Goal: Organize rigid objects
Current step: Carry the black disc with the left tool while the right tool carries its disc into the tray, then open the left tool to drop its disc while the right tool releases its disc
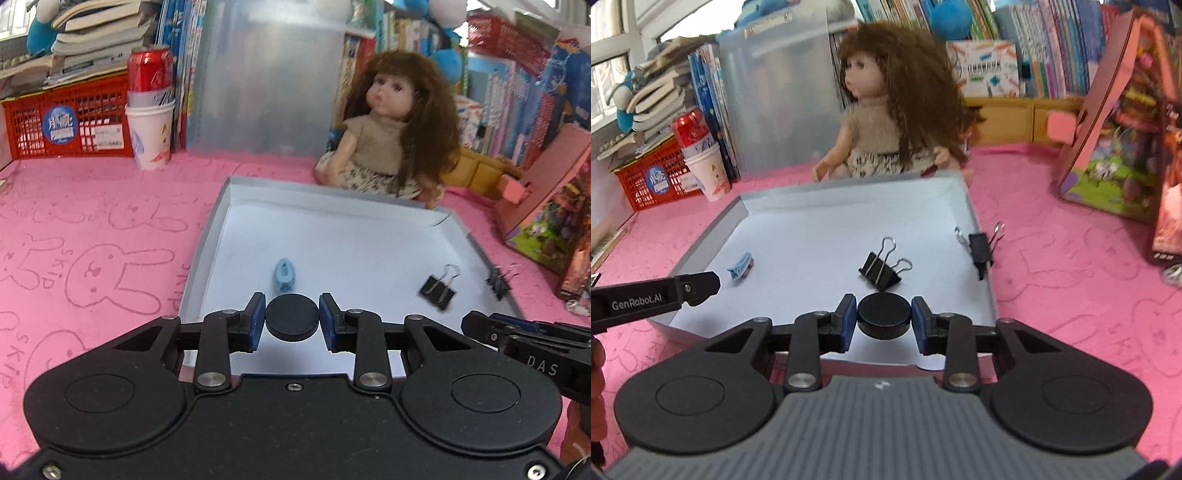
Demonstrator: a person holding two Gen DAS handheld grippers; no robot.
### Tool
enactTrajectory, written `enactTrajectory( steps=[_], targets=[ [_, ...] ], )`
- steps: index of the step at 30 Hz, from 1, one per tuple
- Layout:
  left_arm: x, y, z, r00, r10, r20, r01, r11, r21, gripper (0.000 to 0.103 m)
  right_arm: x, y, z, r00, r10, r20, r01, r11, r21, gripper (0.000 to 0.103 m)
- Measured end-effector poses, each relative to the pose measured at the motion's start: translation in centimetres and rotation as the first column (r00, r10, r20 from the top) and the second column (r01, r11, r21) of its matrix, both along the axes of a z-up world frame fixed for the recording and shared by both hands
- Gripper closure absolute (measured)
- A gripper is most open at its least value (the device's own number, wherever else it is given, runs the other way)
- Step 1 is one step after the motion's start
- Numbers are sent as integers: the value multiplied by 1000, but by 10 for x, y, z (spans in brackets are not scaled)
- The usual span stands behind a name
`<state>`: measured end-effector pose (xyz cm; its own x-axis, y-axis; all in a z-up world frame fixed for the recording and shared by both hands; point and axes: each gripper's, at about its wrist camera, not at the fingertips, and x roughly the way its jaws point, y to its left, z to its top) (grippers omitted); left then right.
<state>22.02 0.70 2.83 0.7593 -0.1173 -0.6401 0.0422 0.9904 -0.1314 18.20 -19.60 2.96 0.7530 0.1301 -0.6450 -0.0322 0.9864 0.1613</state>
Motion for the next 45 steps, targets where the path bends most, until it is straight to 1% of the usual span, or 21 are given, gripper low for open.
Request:
enactTrajectory(
  steps=[2,6,10,18,28,35,37,38,39,40,42,44,45],
  targets=[
    [4,1,-5,1000,4,-6,-4,1000,13,73,5,2,-4,1000,-5,-9,5,1000,-5,66],
    [14,2,-14,1000,11,-27,-11,1000,7,73,16,3,-10,999,-25,-22,24,1000,-6,66],
    [23,2,-19,999,17,-31,-16,1000,22,73,23,5,-14,999,-35,-17,35,999,-21,66],
    [40,-3,-22,1000,12,-20,-11,996,85,73,37,10,-16,999,-34,-12,34,999,-37,66],
    [64,-1,-24,999,37,-29,-34,994,106,73,58,9,-16,999,-34,-26,33,999,-42,66],
    [78,0,-25,998,49,-25,-46,992,121,73,69,5,-17,999,-43,-30,42,999,-26,65],
    [78,-1,-25,998,50,-25,-47,992,119,73,69,5,-18,999,-41,-27,40,999,-25,62],
    [78,-1,-25,998,50,-24,-47,992,117,73,69,5,-18,999,-38,-26,38,999,-25,62],
    [77,-1,-25,998,51,-24,-48,992,114,73,68,5,-18,999,-36,-24,36,999,-24,53],
    [76,0,-24,998,53,-25,-50,993,107,72,67,4,-18,999,-39,-22,38,999,-27,48],
    [73,0,-22,999,47,-21,-45,994,98,59,65,4,-16,999,-35,-12,34,999,-22,41],
    [68,-2,-18,999,45,-8,-44,993,108,55,61,3,-13,999,-32,1,32,999,-20,38],
    [66,-3,-16,999,41,0,-40,993,115,52,59,4,-11,1000,-28,10,28,999,-21,36]
  ],
)
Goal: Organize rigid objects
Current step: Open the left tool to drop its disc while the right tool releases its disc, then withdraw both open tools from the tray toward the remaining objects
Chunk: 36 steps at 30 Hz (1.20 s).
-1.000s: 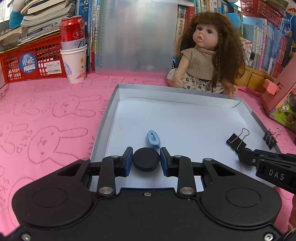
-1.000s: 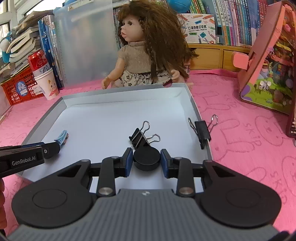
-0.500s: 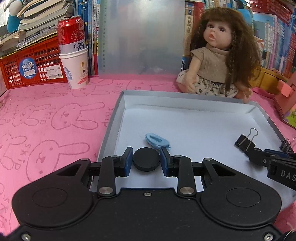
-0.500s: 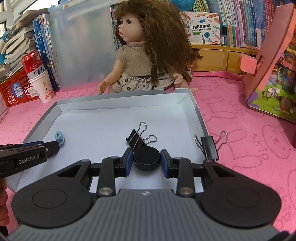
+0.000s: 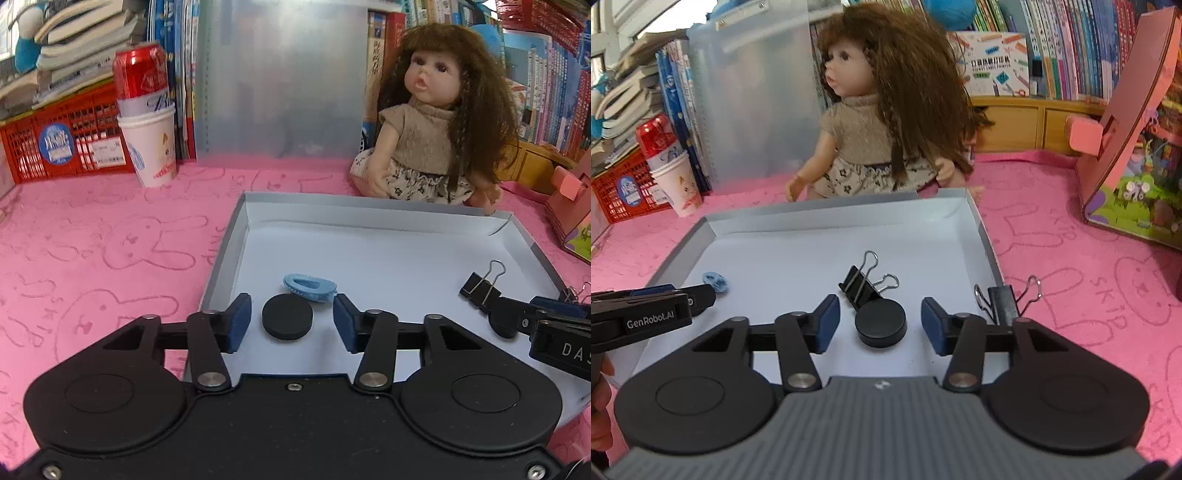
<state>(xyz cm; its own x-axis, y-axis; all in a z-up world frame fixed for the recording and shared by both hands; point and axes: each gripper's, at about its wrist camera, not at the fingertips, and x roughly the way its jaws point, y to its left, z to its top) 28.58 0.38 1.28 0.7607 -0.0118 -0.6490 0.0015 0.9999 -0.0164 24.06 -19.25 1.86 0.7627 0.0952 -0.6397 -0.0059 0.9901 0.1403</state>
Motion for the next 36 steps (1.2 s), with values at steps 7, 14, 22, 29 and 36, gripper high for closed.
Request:
enactTrajectory(
  steps=[7,14,22,29,36],
  targets=[
    [-26,-7,22,996,-56,69,56,998,14,30,-26,4,18,995,64,74,-60,997,-46,26],
    [-67,-6,35,988,-100,115,102,995,-13,27,-65,1,34,981,145,127,-137,988,-68,19],
    [-125,4,36,978,-125,166,134,990,-40,26,-111,-4,31,974,158,162,-147,986,-79,16],
    [-168,11,24,980,-104,170,116,991,-64,25,-152,-4,23,968,148,203,-126,985,-116,14],
    [-206,8,11,978,-107,180,115,993,-32,25,-184,-5,11,967,134,217,-107,986,-132,13]
  ],
)
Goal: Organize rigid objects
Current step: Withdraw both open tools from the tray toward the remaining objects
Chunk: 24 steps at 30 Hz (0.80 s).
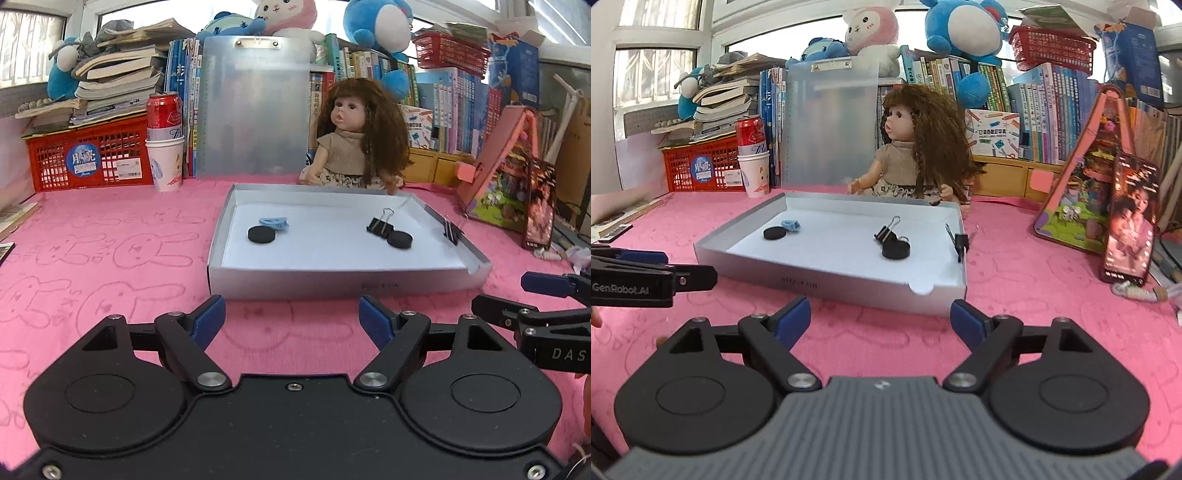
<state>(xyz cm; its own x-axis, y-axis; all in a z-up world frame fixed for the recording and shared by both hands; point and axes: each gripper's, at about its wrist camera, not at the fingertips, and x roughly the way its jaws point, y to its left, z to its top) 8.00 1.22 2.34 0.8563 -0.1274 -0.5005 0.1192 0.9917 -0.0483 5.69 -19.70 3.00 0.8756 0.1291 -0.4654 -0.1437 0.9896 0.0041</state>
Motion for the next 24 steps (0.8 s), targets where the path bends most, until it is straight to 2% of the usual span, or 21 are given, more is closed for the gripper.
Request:
enactTrajectory(
  steps=[7,19,24],
  targets=[
    [-34,-3,-6,999,-11,33,10,999,37,25,-22,-2,-13,1000,-29,7,29,999,-29,10],
    [-62,0,-16,999,6,50,-9,999,45,25,-39,-8,-30,998,-70,-10,69,998,-6,5],
    [-70,-1,-23,999,-9,45,7,998,64,35,-43,-8,-34,996,-85,-16,85,996,11,4]
  ],
)
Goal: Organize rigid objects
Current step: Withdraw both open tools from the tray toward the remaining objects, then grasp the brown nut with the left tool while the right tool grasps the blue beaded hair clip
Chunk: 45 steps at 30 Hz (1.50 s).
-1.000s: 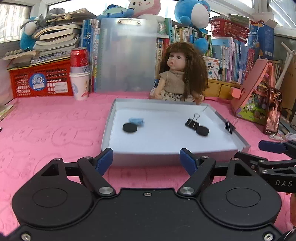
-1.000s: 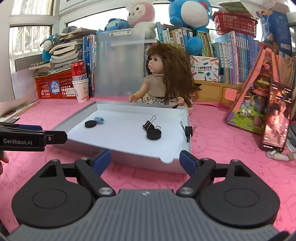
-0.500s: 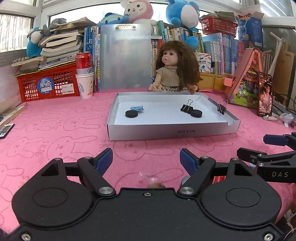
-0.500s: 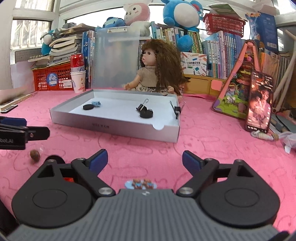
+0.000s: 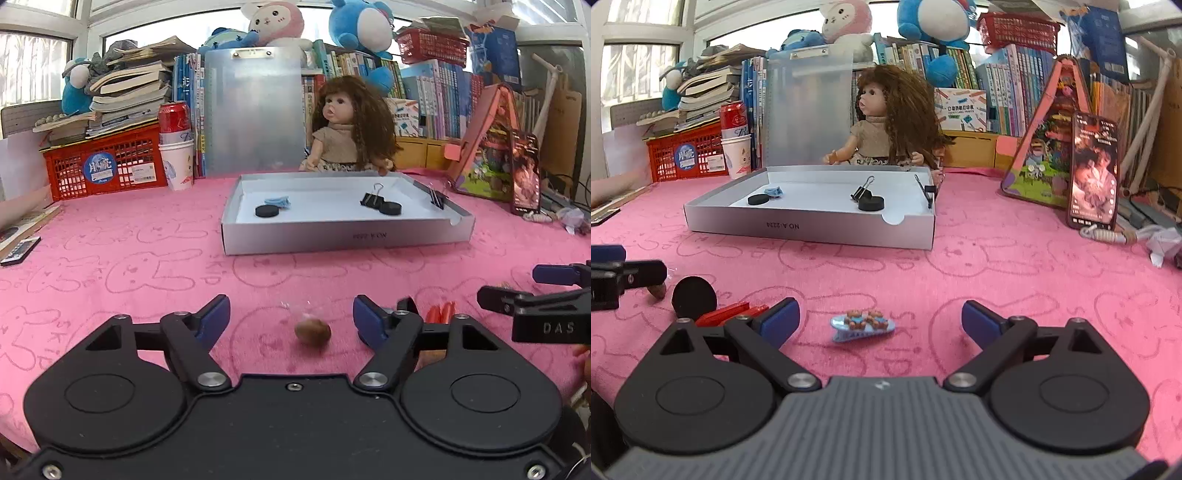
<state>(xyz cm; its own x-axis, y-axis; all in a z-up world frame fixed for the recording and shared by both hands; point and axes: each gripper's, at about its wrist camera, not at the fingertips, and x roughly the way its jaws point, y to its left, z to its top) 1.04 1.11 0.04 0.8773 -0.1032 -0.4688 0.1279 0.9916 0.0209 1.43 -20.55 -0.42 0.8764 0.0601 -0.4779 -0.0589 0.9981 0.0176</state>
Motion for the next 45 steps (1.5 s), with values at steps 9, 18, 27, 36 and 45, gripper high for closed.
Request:
enactTrajectory(
  steps=[9,18,27,36,45],
  targets=[
    [-3,-3,-10,1000,-23,-18,24,1000,10,52,-3,1,-5,1000,-9,1,9,1000,-1,4],
    [3,-2,-14,998,-26,-53,25,1000,-15,61,-5,5,-7,1000,30,-1,-30,999,-27,10],
    [5,-2,-12,998,-27,-56,25,999,-31,75,-4,7,-2,997,81,2,-81,997,-6,36],
    [5,-4,-12,998,-27,-55,25,999,-30,81,-9,10,-3,997,81,19,-81,997,-19,62],
    [-1,-7,-7,999,-34,-40,33,999,-22,81,-10,15,1,995,94,28,-94,996,-5,62]
  ],
)
